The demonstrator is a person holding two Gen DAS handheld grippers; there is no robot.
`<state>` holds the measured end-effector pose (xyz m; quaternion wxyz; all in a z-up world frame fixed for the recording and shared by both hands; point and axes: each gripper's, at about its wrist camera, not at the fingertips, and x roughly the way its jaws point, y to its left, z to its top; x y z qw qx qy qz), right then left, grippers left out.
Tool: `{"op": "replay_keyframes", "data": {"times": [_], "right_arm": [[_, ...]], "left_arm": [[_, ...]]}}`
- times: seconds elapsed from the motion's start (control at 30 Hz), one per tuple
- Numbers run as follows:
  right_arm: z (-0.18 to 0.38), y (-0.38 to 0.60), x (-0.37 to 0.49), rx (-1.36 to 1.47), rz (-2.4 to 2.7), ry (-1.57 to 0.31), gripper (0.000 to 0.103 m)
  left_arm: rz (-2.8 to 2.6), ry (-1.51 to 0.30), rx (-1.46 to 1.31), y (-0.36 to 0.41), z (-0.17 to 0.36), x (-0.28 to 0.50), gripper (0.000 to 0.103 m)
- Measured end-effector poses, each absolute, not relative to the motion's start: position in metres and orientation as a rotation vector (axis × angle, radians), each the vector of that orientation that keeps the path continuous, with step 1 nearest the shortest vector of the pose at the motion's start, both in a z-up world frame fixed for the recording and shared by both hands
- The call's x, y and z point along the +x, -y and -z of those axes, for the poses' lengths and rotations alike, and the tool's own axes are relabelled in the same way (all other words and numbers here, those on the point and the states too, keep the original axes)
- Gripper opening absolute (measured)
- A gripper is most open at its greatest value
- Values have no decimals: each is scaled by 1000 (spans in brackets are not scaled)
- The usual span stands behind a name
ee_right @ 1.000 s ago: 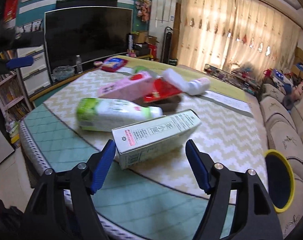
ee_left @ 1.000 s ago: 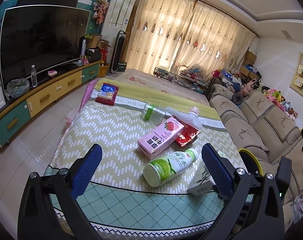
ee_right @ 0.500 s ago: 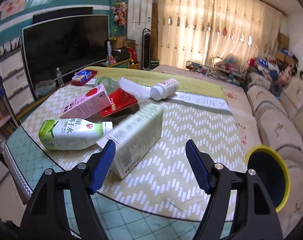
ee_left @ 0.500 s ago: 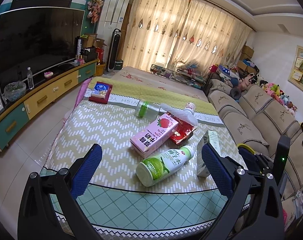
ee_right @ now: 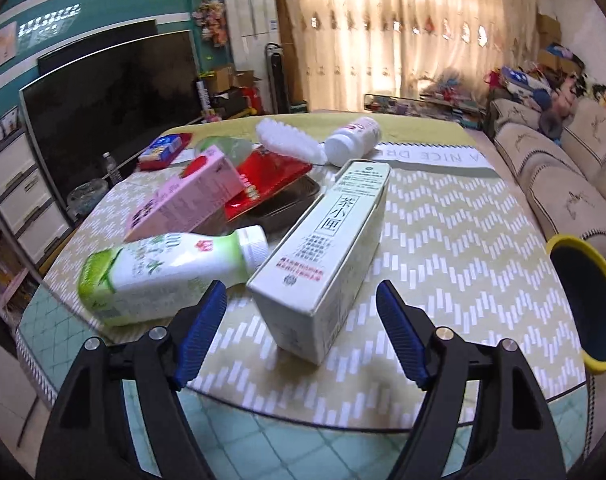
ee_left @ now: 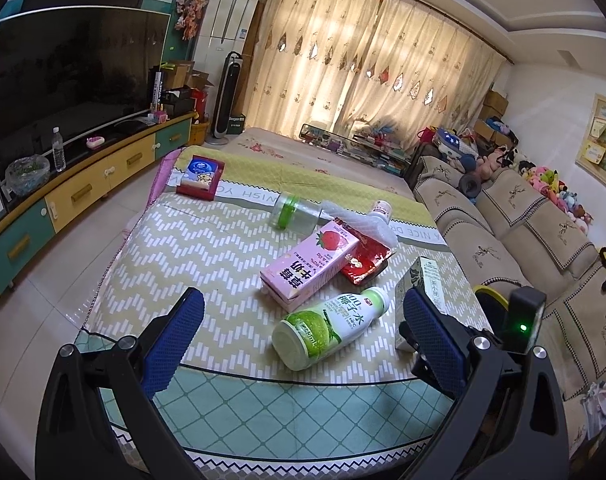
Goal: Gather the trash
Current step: 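Move the right gripper to the white box and grasp it, then carry the white box over the bin and open the right gripper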
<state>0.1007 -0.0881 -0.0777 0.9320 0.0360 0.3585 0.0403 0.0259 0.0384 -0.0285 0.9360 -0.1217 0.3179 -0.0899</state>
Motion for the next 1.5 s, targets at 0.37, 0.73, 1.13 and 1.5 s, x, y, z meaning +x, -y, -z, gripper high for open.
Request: {"op": "replay_keyframes", "data": {"times": [0.37,0.73,1.13,1.5], "right_arm": [[92,102,106,110,-85,-822,45],[57,133,85,110,-81,-713,29],[31,183,56,214,-130,-690,29],[33,281,37,315,111,-651,29]], "left_arm": [[202,-684,-260,-38,40,37,98],[201,-692,-260,-38,44,42,98],[217,-702,-233,-26,45,43,98],[232,-715,-205,-8,47,47,98]]}}
